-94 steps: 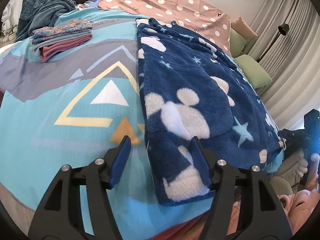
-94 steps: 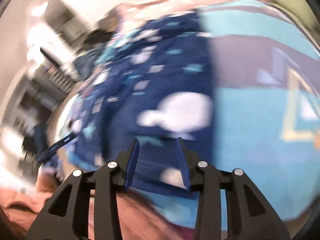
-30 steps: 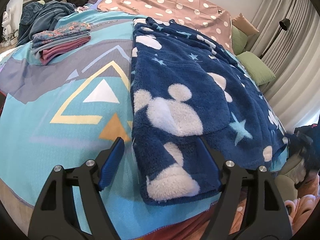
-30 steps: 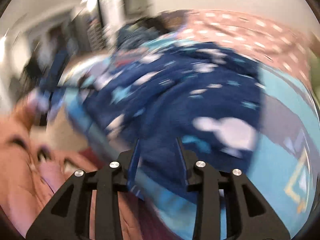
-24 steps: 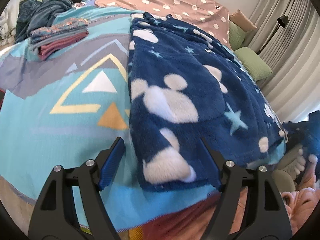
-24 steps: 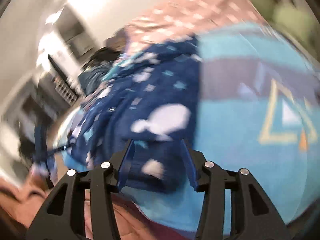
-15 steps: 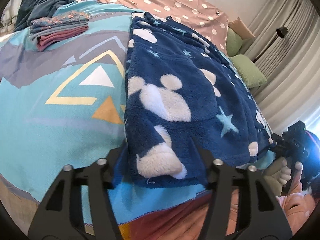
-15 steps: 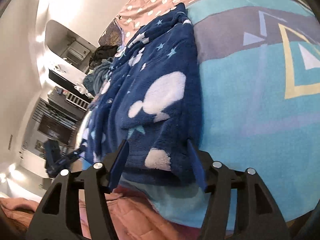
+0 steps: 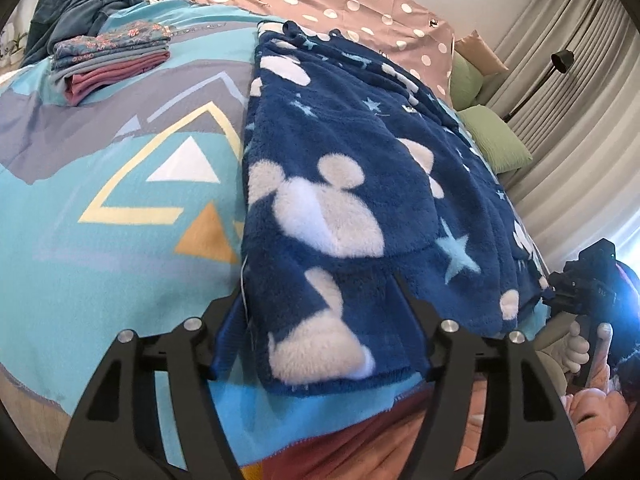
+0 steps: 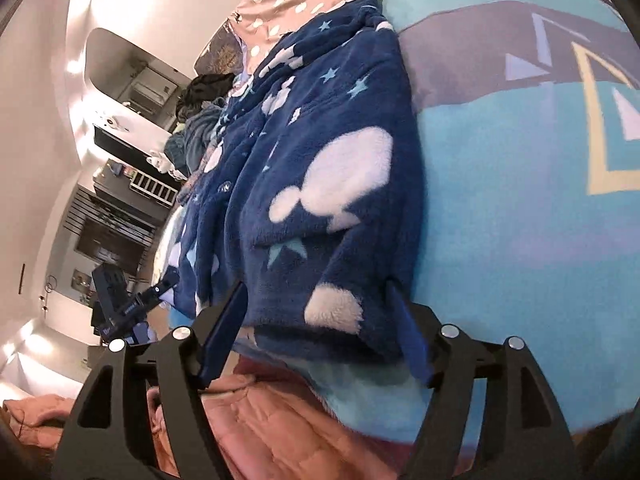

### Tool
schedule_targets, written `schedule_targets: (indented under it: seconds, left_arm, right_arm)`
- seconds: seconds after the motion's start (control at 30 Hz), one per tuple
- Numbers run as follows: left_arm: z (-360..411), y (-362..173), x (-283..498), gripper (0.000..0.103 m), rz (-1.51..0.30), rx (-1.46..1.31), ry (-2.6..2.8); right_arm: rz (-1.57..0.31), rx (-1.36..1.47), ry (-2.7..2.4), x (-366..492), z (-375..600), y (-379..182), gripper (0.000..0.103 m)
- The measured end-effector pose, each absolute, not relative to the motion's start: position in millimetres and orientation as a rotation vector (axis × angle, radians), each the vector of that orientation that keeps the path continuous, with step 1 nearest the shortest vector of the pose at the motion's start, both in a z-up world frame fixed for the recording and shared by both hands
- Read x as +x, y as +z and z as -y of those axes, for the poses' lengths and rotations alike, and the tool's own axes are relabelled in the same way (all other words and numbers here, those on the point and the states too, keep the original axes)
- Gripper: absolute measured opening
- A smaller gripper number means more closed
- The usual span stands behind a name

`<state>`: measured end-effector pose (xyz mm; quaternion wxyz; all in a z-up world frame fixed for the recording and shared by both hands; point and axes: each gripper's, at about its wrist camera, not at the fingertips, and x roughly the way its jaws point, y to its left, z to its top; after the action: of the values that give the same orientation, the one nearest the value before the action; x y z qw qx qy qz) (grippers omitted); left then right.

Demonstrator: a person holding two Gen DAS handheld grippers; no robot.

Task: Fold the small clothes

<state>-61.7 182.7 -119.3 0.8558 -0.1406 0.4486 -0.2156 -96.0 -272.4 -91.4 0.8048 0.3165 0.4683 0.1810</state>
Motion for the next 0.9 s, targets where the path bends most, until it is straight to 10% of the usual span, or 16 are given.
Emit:
schedule_targets:
  seconds: [0.53, 0.6, 0.67, 0.7, 0.9]
  left_arm:
    - [-188.4, -123.8, -59.5, 0.068, -0.969, -0.334, -0.481]
    - [-186.8, -122.4, -54.7, 0.053, -0.937, -0.35, -0.501]
    - [-184.2, -123.1, -49.7, 0.016, -0.934, -0.356, -0.5]
    - [-183.0, -122.0, -47.5, 0.016, -0.926, -0.385, -0.514]
    - [-179.5, -74.8, -57.6, 0.014, -0.735, -0.37, -0.585]
  right_arm:
    - [-1.01, 0.756, 0.425, -86.4, 281.6, -109.1, 0.084]
    - [-0.954, 0.849, 0.53, -74.5, 285.2, -117.9, 0.083]
    - [-0.97, 0.938, 0.595, -60.2, 283.8, -132.9, 0.035]
    - [-0.994, 0.971, 0.603, -55.6, 282.2, -139.5, 0.025]
    - [-0.807, 0.934, 0.673, -63.6, 281.3, -93.5, 0.016]
